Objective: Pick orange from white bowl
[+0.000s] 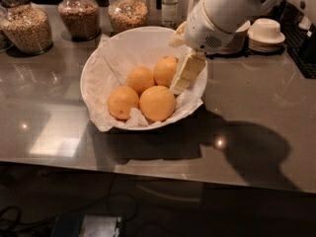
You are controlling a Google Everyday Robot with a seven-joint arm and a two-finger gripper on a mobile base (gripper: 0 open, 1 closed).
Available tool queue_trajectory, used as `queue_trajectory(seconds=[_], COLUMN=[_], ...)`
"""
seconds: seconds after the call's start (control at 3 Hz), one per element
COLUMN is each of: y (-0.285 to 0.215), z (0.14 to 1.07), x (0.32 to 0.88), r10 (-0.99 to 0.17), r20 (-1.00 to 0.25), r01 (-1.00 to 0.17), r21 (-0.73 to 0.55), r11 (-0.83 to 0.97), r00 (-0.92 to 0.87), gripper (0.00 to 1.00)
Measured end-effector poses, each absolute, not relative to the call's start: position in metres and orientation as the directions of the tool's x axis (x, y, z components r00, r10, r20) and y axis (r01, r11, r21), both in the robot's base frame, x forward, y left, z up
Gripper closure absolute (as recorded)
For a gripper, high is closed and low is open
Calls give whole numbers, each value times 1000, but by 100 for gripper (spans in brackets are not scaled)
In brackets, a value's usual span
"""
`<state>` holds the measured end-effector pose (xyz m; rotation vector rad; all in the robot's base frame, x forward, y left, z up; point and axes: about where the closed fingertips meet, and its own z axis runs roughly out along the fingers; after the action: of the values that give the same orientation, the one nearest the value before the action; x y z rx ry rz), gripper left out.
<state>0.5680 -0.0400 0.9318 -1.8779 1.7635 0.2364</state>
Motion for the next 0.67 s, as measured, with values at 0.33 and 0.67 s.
queue_trajectory(seconds=[0.33, 0.67], y=[-39, -39], z=[929, 923], x=[569, 570], r10=[-867, -867], r20=[-482, -484], r01=[-965, -968], r21=[-262, -252], r11=[9, 11], r00=[123, 116], gripper=[35, 40])
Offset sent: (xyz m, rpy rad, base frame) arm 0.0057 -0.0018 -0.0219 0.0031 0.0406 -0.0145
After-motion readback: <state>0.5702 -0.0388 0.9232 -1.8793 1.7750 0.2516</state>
